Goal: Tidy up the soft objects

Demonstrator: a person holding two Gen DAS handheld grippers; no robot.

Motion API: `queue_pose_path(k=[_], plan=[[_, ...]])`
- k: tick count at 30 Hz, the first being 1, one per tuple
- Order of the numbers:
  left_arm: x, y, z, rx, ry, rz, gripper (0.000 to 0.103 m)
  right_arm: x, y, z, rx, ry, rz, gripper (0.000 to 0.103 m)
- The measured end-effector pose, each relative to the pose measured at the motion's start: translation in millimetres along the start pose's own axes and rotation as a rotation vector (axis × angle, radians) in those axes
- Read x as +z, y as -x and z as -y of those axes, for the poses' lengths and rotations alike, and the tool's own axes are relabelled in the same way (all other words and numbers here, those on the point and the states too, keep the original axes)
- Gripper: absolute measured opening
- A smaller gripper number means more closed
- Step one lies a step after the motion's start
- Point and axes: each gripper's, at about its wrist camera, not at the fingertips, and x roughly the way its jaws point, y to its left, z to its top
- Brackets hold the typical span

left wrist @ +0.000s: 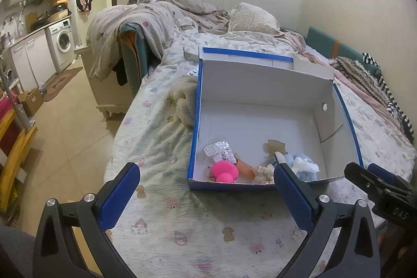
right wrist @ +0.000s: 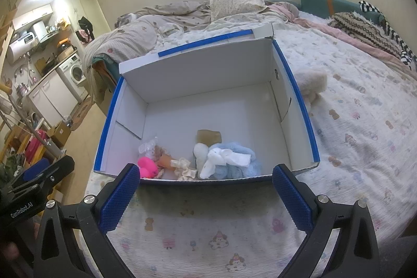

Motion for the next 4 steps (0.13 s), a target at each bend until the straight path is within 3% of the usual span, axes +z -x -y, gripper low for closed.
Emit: queue_pose_path(k=[4], plan=[[-0.8, 0.1, 1.5, -0.001, -0.003, -0.001, 0.102, 0.9, -0.4, -1.1, 0.014, -0.001, 0.001, 0.103]])
